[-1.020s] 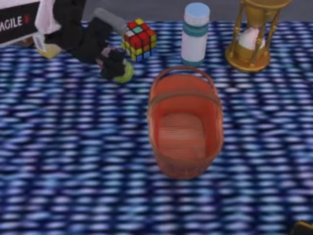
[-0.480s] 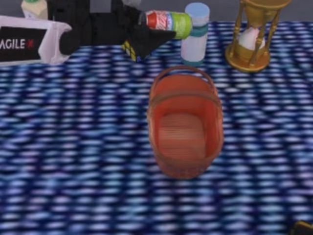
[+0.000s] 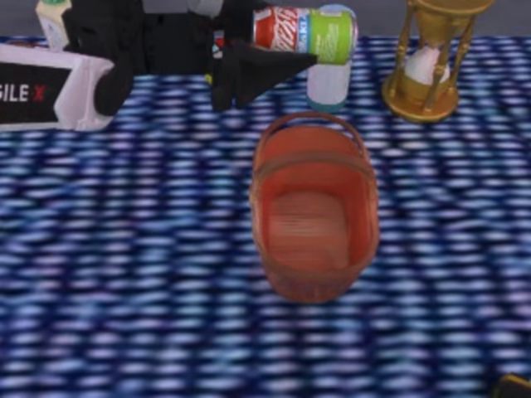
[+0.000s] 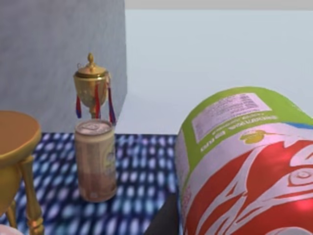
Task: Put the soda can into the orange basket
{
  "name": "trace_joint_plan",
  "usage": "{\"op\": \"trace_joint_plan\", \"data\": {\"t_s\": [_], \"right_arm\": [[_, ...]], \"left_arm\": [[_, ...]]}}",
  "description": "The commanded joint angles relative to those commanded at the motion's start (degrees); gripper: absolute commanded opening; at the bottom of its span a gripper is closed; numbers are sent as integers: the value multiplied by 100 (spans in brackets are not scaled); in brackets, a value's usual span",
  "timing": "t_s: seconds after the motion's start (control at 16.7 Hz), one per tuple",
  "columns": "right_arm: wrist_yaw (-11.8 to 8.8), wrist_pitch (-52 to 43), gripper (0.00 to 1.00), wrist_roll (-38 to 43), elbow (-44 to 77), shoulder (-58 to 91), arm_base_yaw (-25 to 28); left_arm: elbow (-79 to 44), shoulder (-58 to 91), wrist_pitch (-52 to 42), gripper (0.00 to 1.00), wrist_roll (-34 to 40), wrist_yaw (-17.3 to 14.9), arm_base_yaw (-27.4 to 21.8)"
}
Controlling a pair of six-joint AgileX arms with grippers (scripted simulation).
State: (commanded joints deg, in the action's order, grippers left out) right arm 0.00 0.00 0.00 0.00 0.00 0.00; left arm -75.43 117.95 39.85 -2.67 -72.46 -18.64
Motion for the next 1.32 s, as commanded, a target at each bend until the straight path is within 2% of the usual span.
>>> {"op": "trace_joint_plan", "data": {"t_s": [0.42,0.9,1.2,1.32], "right_arm": [[0,0,100,0,0,0,0],[0,0,100,0,0,0,0],[0,0,100,0,0,0,0],[0,0,100,0,0,0,0]], "left_arm": [[13,95,107,0,-3,-17,36],[468,1274,1808,0,31,-34,139],[513,1367,1925,0,32,-31,148],[513,1367,1925,15,32,-31,148]]}}
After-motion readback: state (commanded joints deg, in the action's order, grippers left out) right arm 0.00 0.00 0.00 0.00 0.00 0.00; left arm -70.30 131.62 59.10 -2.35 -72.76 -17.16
